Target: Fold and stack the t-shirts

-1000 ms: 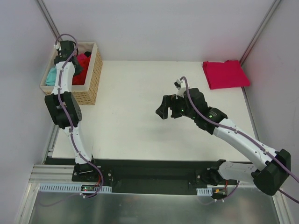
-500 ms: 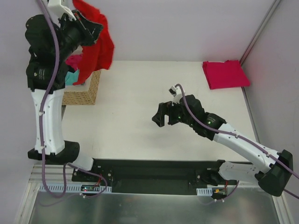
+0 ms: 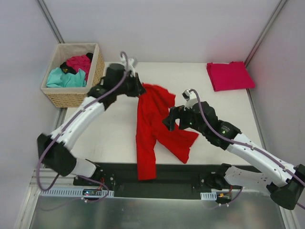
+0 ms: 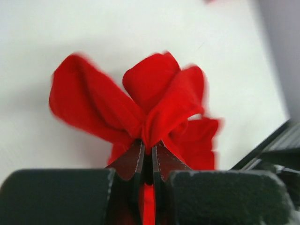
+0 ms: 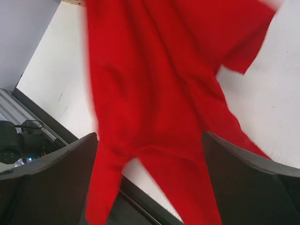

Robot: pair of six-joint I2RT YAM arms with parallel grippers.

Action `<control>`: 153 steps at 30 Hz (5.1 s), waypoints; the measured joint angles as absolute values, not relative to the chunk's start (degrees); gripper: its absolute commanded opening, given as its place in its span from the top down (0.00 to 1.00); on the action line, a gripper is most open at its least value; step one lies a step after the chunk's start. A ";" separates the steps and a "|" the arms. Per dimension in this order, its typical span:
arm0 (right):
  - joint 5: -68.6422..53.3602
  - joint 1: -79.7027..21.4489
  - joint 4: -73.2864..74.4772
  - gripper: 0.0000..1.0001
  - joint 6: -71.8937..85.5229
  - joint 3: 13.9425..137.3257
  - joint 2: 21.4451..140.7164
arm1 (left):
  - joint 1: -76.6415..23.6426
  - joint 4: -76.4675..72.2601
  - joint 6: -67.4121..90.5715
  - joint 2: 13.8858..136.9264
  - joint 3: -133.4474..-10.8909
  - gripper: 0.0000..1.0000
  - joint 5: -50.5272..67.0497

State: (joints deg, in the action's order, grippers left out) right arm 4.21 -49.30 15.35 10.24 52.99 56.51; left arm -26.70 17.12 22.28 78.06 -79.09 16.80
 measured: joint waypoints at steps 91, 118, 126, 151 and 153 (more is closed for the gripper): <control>8.27 -49.45 17.93 0.03 10.24 48.84 58.92 | -28.51 26.33 17.41 86.43 -95.39 0.01 -14.68; 10.79 -49.56 19.11 0.04 8.25 46.89 55.11 | -6.39 32.45 28.91 119.48 -99.24 0.22 -16.97; 11.33 -49.56 19.14 0.04 8.03 46.85 55.75 | -4.34 32.91 30.06 123.11 -100.82 0.29 -15.33; 10.94 -49.56 18.68 0.04 8.14 45.87 60.18 | -3.27 31.94 31.53 127.20 -104.01 0.76 -13.98; 10.83 -49.56 18.65 0.04 8.25 45.87 60.23 | -3.27 31.94 31.75 127.20 -104.01 0.81 -13.96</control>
